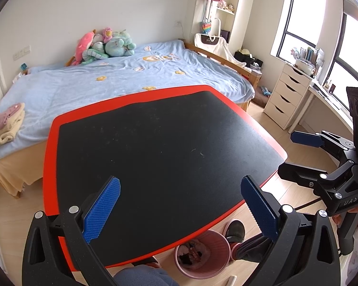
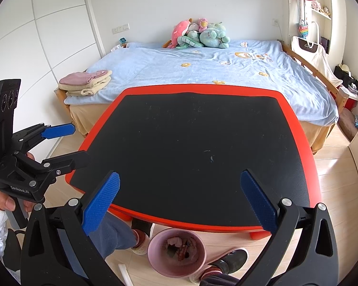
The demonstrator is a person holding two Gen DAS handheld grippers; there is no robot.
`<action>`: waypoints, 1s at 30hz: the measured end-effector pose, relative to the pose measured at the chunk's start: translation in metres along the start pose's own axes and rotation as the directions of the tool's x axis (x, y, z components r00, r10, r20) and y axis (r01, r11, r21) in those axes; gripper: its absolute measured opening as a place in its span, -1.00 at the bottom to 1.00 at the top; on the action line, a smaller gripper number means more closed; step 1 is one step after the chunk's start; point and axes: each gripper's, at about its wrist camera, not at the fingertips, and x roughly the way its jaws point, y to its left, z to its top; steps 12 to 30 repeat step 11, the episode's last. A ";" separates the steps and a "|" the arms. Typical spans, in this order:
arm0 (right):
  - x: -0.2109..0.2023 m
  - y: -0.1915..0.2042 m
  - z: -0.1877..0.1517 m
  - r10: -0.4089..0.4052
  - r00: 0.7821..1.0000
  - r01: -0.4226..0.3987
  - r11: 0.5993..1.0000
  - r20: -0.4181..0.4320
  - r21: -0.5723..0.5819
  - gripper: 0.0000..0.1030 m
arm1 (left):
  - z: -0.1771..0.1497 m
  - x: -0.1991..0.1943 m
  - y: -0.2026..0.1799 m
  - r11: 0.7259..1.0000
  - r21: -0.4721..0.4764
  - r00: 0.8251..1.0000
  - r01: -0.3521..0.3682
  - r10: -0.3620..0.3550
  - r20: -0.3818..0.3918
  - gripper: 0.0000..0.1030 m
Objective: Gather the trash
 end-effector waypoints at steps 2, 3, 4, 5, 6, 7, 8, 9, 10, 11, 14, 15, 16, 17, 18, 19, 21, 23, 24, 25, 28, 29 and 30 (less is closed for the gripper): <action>0.000 0.000 0.000 -0.001 1.000 0.001 1.000 0.000 0.000 0.93 | 0.000 0.001 0.001 1.000 0.000 1.000 -0.004 0.004 0.001 0.88; 0.000 0.000 0.000 0.000 1.000 0.000 1.000 0.000 0.001 0.93 | -0.001 0.001 0.001 1.000 -0.001 1.000 -0.004 0.004 0.002 0.88; 0.001 0.001 0.000 0.000 1.000 0.000 1.000 -0.001 0.000 0.93 | -0.001 0.002 0.001 1.000 -0.003 1.000 -0.004 0.004 0.003 0.88; 0.001 0.001 0.000 0.000 1.000 0.000 1.000 -0.002 0.000 0.93 | -0.001 0.002 0.002 1.000 0.000 1.000 -0.007 0.007 0.002 0.88; 0.002 0.001 0.000 -0.001 1.000 0.001 1.000 -0.003 0.000 0.93 | -0.001 0.003 0.002 1.000 0.004 1.000 -0.013 0.013 -0.001 0.88; 0.003 0.001 -0.001 0.001 1.000 -0.001 1.000 -0.006 0.000 0.93 | -0.001 0.003 0.002 1.000 0.006 1.000 -0.016 0.016 -0.002 0.88; 0.004 0.001 -0.002 0.002 1.000 -0.002 1.000 -0.008 -0.001 0.93 | -0.001 0.004 0.002 1.000 0.007 1.000 -0.021 0.021 -0.003 0.88; 0.005 0.002 -0.002 0.003 1.000 -0.003 1.000 -0.010 -0.004 0.93 | -0.001 0.004 0.001 1.000 0.010 1.000 -0.029 0.029 -0.003 0.88; 0.006 0.002 -0.002 0.004 1.000 -0.004 1.000 -0.011 -0.008 0.93 | -0.001 0.004 0.001 0.999 0.010 0.999 -0.035 0.035 -0.002 0.88; 0.007 0.002 -0.002 0.005 1.000 -0.005 1.000 -0.014 -0.010 0.93 | -0.001 0.004 0.001 0.999 0.010 0.999 -0.038 0.039 -0.002 0.88; 0.007 0.002 -0.002 0.005 1.000 -0.005 1.000 -0.014 -0.010 0.93 | -0.001 0.004 0.001 0.999 0.010 0.999 -0.038 0.039 -0.002 0.88; 0.007 0.002 -0.002 0.005 1.000 -0.005 1.000 -0.014 -0.010 0.93 | -0.001 0.004 0.001 0.999 0.010 0.999 -0.038 0.039 -0.002 0.88; 0.007 0.002 -0.002 0.005 1.000 -0.005 1.000 -0.014 -0.010 0.93 | -0.001 0.004 0.001 0.999 0.010 0.999 -0.038 0.039 -0.002 0.88; 0.007 0.002 -0.002 0.005 1.000 -0.005 1.000 -0.014 -0.010 0.93 | -0.001 0.004 0.001 0.999 0.010 0.999 -0.038 0.039 -0.002 0.88; 0.007 0.002 -0.002 0.005 1.000 -0.005 1.000 -0.014 -0.010 0.93 | -0.001 0.004 0.001 0.999 0.010 0.999 -0.038 0.039 -0.002 0.88; 0.007 0.002 -0.002 0.005 1.000 -0.005 1.000 -0.014 -0.010 0.93 | -0.001 0.004 0.001 0.999 0.010 0.999 -0.038 0.039 -0.002 0.88; 0.007 0.002 -0.002 0.005 1.000 -0.005 1.000 -0.014 -0.010 0.93 | -0.001 0.004 0.001 0.999 0.010 0.999 -0.038 0.039 -0.002 0.88; 0.007 0.002 -0.002 0.005 1.000 -0.005 1.000 -0.014 -0.010 0.93 | -0.001 0.004 0.001 0.999 0.010 0.999 -0.038 0.039 -0.002 0.88; 0.007 0.002 -0.002 0.005 1.000 -0.005 1.000 -0.014 -0.010 0.93 | -0.001 0.004 0.001 0.999 0.010 0.999 -0.038 0.039 -0.002 0.88; 0.007 0.002 -0.002 0.005 1.000 -0.005 1.000 -0.014 -0.010 0.93 | -0.001 0.004 0.001 0.999 0.010 0.999 -0.038 0.039 -0.002 0.88; 0.007 0.002 -0.002 0.005 1.000 -0.005 1.000 -0.014 -0.010 0.93 | -0.001 0.004 0.001 0.999 0.010 0.999 -0.038 0.039 -0.002 0.88; 0.007 0.002 -0.002 0.005 1.000 -0.005 1.000 -0.014 -0.010 0.93 | -0.001 0.004 0.001 0.999 0.010 0.999 -0.038 0.039 -0.002 0.88; 0.007 0.002 -0.002 0.005 1.000 -0.005 1.000 -0.014 -0.010 0.93 | -0.001 0.004 0.001 0.999 0.010 0.999 -0.038 0.039 -0.002 0.88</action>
